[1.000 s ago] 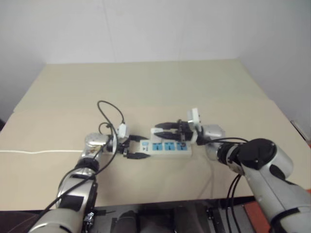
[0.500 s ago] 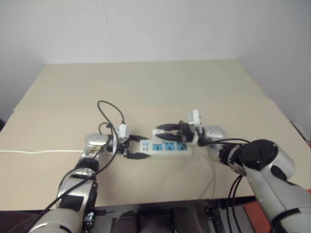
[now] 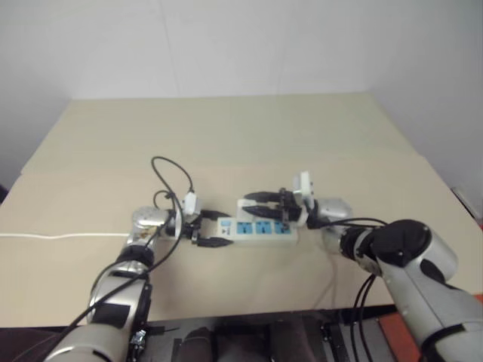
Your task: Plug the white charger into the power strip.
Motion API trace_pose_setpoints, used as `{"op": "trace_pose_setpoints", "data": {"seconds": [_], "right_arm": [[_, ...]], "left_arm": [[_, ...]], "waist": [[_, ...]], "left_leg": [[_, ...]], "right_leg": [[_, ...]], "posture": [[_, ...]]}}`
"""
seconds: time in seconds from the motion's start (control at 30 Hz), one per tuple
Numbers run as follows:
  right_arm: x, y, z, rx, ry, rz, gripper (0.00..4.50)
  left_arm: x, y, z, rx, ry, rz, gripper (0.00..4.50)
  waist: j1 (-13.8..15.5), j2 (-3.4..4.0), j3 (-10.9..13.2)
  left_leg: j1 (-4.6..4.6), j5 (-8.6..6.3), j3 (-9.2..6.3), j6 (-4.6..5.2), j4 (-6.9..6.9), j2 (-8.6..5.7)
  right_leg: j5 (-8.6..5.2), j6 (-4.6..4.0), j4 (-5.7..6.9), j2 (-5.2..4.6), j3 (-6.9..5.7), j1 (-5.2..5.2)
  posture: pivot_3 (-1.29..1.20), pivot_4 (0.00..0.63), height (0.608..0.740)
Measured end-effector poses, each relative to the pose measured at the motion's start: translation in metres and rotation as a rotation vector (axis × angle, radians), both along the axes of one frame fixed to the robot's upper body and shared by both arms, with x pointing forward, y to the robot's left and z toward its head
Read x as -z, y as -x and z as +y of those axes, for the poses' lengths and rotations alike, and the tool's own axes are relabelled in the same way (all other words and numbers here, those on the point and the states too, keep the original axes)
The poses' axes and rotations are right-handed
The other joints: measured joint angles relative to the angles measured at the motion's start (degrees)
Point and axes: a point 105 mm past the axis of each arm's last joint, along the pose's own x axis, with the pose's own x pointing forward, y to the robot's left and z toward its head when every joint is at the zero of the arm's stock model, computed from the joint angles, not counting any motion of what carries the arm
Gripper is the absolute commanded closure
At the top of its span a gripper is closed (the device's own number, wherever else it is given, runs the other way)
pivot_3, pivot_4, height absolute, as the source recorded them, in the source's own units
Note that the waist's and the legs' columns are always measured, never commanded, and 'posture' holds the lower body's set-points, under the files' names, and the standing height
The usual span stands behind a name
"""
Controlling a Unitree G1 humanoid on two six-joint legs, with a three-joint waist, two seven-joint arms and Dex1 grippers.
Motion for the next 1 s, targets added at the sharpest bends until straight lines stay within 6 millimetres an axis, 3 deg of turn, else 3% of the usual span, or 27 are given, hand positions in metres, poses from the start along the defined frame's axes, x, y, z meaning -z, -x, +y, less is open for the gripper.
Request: {"op": "trace_pose_setpoints", "data": {"seconds": [1.0], "right_arm": [[0.012, 0.005, -0.002, 0.014, 0.017, 0.009, 3.44]], "left_arm": [[0.001, 0.000, -0.001, -0.001, -0.005, -0.003, 1.24]], "waist": [[0.0, -0.06, 0.0]], "left_leg": [[0.10, 0.00, -0.18, 0.00, 0.00, -0.04]], "right_leg": [[0.01, 0.03, -0.09, -0.03, 0.00, 0.15]], "posture": [[0.00, 0.150, 0.740]]}}
